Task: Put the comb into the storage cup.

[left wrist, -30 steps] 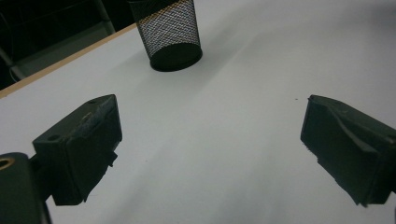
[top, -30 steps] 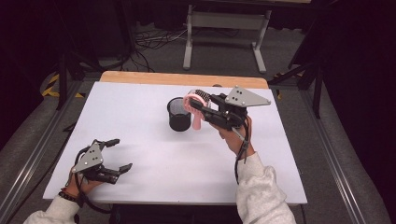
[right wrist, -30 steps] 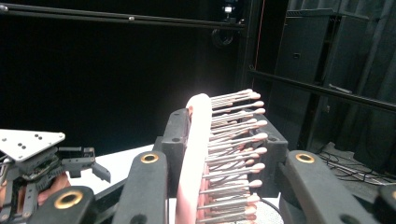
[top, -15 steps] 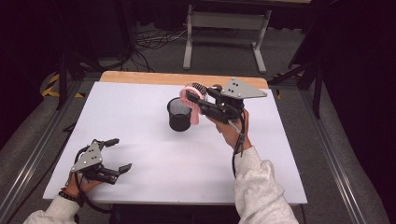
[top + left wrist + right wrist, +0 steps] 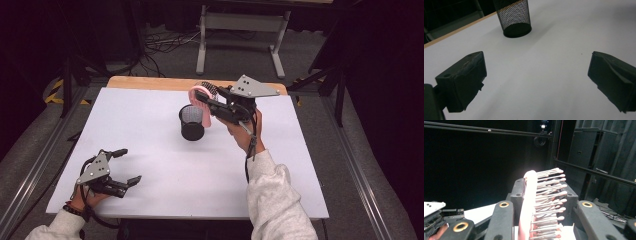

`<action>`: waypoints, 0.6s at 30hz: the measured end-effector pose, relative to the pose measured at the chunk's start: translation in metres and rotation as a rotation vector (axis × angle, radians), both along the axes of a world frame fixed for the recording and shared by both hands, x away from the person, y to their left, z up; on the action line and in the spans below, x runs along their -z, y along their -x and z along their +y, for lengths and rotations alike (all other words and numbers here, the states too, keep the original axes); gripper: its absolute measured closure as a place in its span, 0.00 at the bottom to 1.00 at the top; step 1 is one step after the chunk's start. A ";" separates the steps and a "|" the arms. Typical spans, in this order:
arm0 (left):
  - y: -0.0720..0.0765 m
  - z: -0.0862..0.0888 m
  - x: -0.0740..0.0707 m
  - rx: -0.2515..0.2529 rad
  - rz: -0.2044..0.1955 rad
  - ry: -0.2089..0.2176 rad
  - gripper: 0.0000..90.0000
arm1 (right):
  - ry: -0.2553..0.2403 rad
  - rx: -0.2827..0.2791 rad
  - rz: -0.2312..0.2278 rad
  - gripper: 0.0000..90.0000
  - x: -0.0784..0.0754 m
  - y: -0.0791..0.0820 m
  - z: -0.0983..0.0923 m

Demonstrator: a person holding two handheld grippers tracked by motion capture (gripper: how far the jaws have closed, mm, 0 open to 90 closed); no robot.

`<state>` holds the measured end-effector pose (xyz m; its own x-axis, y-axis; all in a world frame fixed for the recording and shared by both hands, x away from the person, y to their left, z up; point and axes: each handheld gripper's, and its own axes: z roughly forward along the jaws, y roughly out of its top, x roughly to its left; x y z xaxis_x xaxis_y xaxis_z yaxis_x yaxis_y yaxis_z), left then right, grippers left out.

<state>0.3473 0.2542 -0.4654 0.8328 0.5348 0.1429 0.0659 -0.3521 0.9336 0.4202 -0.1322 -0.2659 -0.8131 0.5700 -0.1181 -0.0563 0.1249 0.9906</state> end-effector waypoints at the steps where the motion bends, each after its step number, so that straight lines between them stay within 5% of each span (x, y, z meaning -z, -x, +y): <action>1: 0.000 0.000 0.000 -0.001 0.000 0.003 0.03 | -0.003 0.001 -0.001 0.72 0.000 -0.002 0.001; 18: 0.000 0.002 0.000 0.005 0.003 0.007 0.03 | 0.023 0.017 -0.016 0.72 -0.003 -0.022 0.021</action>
<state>0.3471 0.2559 -0.4649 0.8358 0.5318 0.1364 0.0670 -0.3455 0.9360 0.4421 -0.1110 -0.2633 -0.8013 0.5805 -0.1447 -0.0700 0.1492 0.9863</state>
